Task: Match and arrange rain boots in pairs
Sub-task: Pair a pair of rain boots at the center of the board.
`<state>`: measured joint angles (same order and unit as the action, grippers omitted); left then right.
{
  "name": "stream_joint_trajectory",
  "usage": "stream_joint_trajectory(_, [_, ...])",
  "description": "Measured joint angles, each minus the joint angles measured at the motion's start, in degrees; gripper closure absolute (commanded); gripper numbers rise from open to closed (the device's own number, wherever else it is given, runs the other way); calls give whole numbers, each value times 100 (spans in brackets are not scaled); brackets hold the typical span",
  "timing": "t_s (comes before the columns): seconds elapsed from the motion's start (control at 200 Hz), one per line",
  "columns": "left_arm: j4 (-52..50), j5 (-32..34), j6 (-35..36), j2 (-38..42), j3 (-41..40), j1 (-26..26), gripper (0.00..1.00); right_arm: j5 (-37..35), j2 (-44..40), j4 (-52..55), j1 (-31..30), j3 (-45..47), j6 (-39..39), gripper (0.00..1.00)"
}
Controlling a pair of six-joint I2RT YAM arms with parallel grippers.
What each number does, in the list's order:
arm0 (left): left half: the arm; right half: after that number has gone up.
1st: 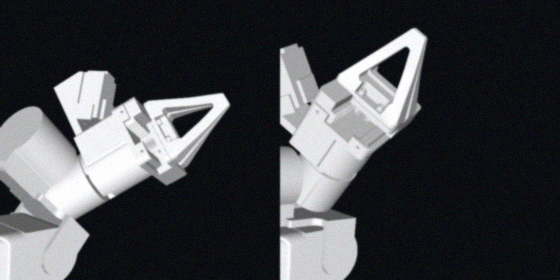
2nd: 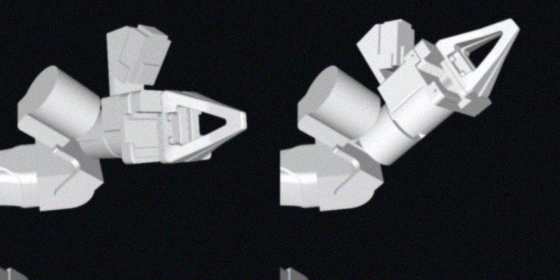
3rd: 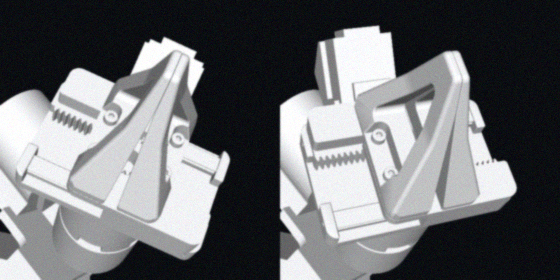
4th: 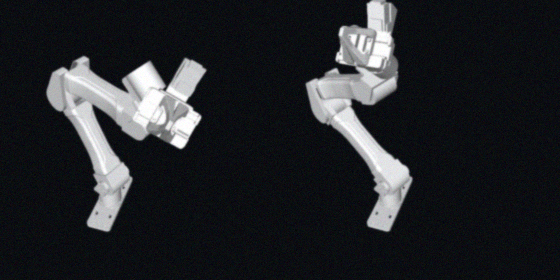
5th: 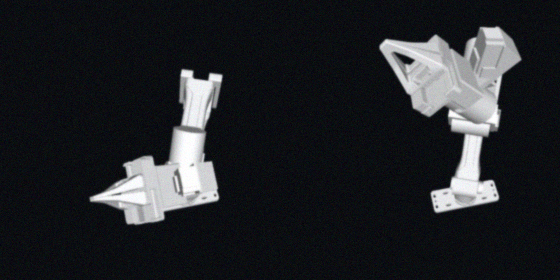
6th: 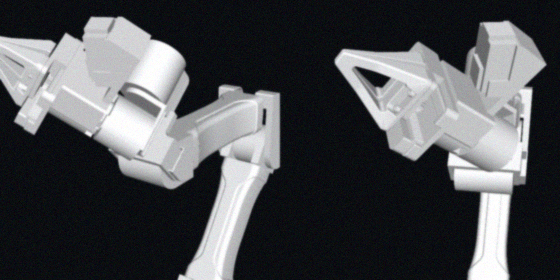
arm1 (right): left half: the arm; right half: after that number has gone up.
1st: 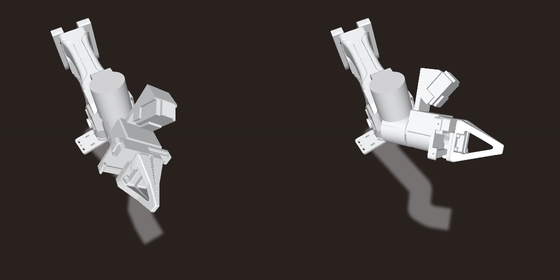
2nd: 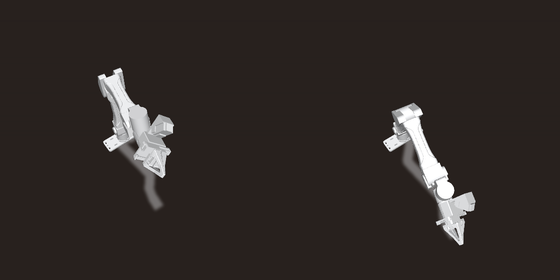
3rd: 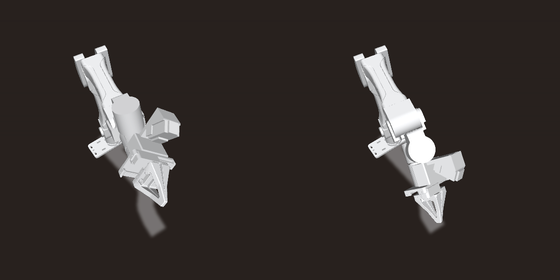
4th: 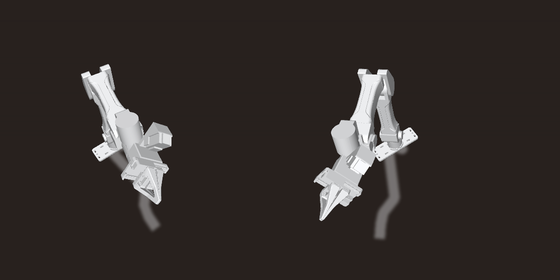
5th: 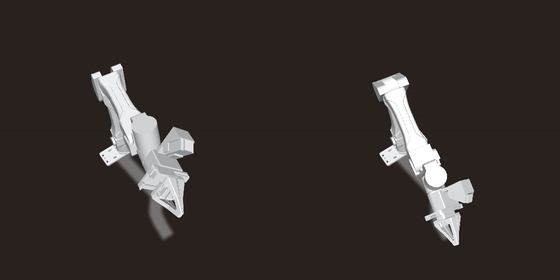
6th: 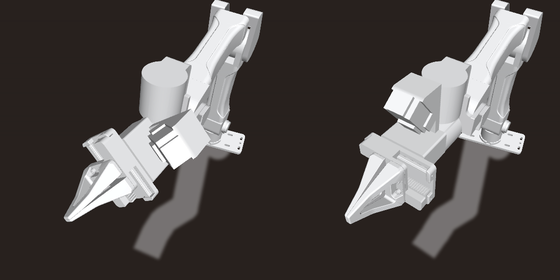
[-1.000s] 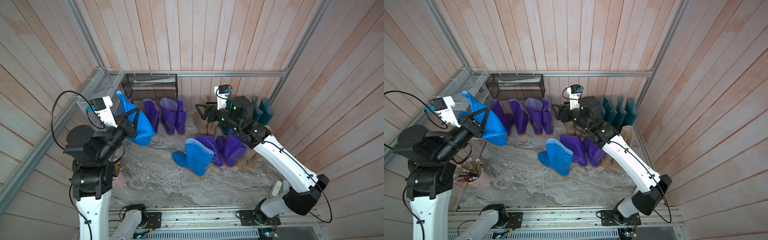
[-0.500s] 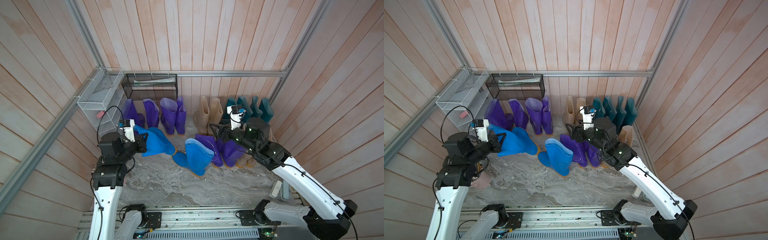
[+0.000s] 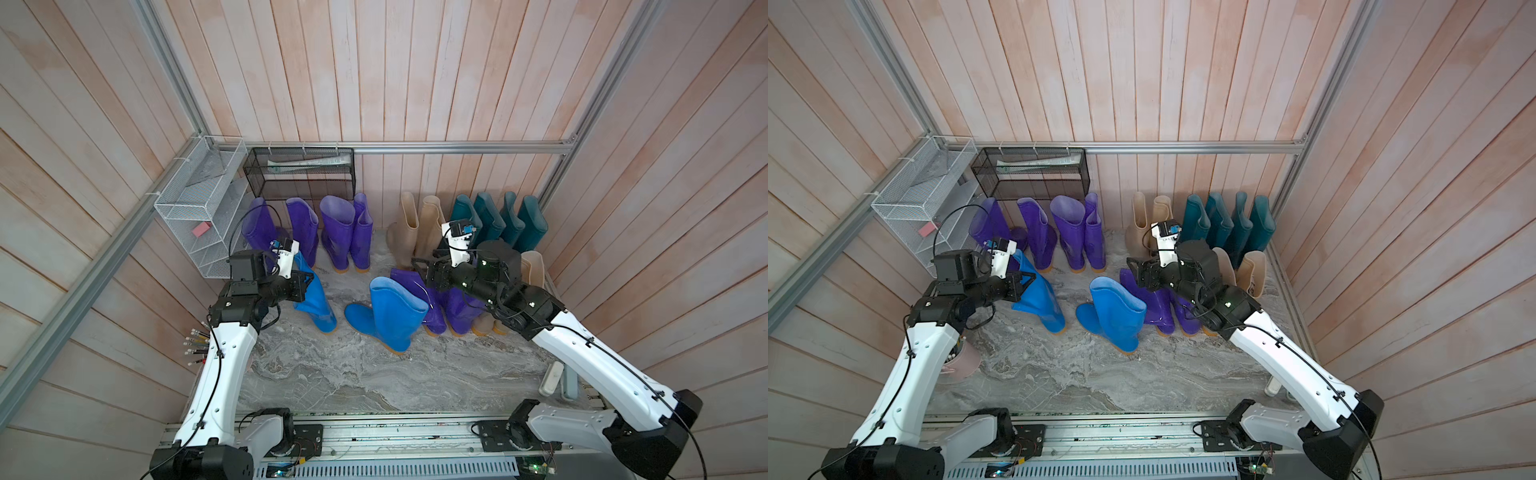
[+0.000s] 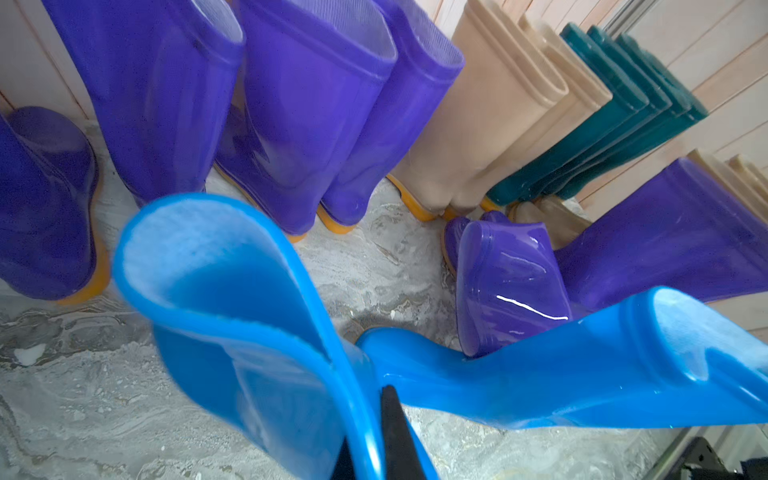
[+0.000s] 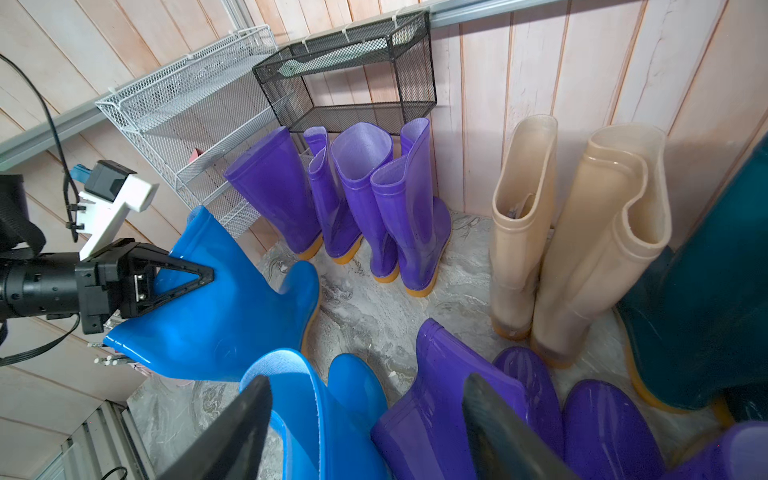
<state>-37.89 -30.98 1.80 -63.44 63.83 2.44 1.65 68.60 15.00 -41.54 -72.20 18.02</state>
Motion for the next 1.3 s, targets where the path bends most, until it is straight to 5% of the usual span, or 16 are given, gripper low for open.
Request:
stream_joint_trajectory(0.575, [164,1246,546,-570,225,-691,100,-37,17,-109,0,188,-2,25])
stream_joint_trajectory(1.3, [-461,2192,1051,-575,549,-863,100,-50,402,-63,2,101,-223,15])
